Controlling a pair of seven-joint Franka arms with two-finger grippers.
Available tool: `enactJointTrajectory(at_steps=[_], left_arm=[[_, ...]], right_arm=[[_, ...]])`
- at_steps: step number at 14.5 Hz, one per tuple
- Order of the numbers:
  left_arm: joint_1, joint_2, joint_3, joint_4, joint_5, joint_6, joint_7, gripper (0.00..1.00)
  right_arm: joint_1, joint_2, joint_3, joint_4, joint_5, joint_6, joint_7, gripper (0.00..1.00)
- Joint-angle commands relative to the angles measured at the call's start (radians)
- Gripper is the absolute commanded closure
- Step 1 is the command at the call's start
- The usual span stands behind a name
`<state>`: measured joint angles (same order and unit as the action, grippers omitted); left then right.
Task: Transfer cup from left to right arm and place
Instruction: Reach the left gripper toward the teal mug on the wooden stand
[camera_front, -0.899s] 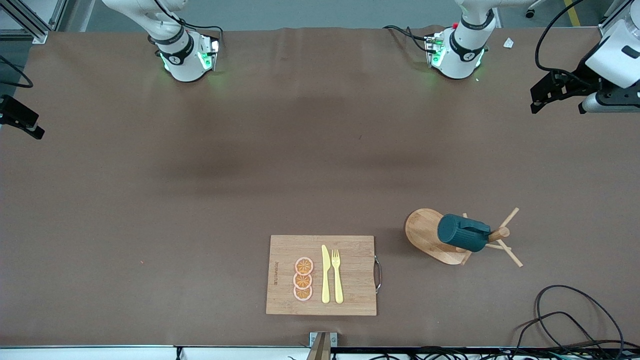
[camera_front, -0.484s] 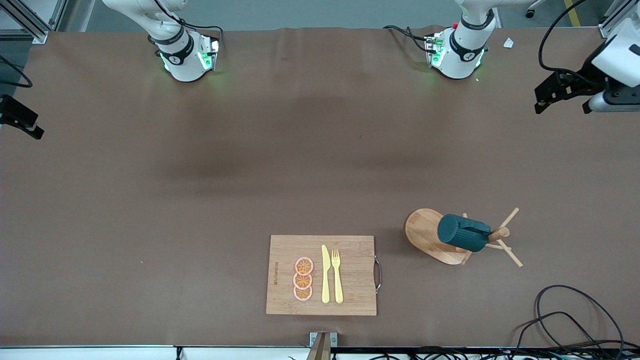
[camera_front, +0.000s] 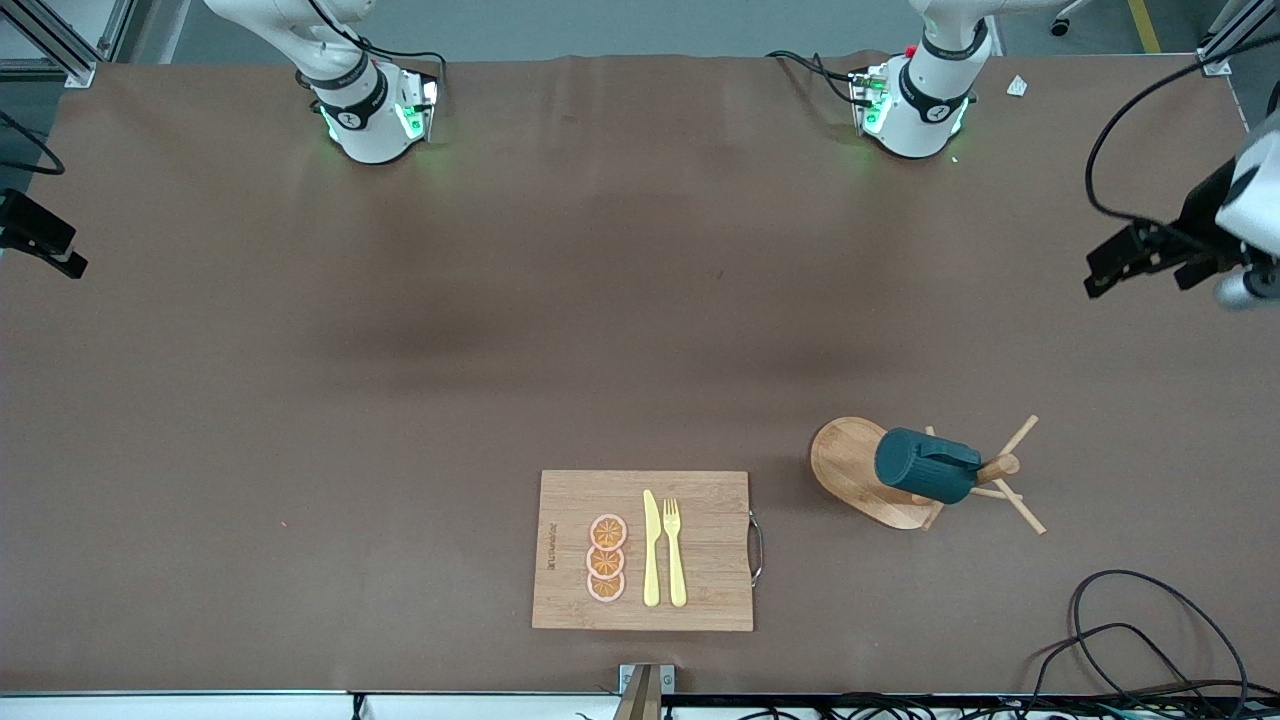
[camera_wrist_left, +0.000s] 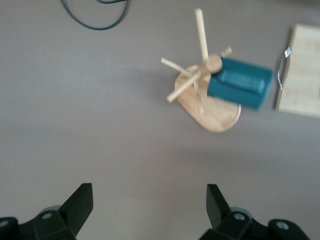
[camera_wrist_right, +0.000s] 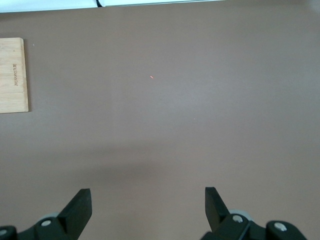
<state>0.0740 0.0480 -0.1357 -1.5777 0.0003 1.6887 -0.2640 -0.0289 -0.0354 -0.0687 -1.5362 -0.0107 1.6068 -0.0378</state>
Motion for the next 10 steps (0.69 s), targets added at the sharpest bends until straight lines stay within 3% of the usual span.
enactJointTrajectory(at_steps=[1,5,10], left_arm=[[0.0,0.079,-0.005,0.036,-0.078,0.075,-0.238,0.0],[-0.02,0.174,-0.013,0.034,-0.151,0.28,-0.689,0.0],[-0.049,0.292,-0.024,0.031,-0.155,0.436,-1.096,0.0]], right_arm=[[-0.005,-0.023,0.003,-0.015,-0.009,0.002,-0.011,0.0],[-0.005,-0.023,0.004,-0.015,-0.009,0.002,-0.011,0.0],[-0.005,-0.023,0.004,-0.015,-0.009,0.002,-0.013,0.0]])
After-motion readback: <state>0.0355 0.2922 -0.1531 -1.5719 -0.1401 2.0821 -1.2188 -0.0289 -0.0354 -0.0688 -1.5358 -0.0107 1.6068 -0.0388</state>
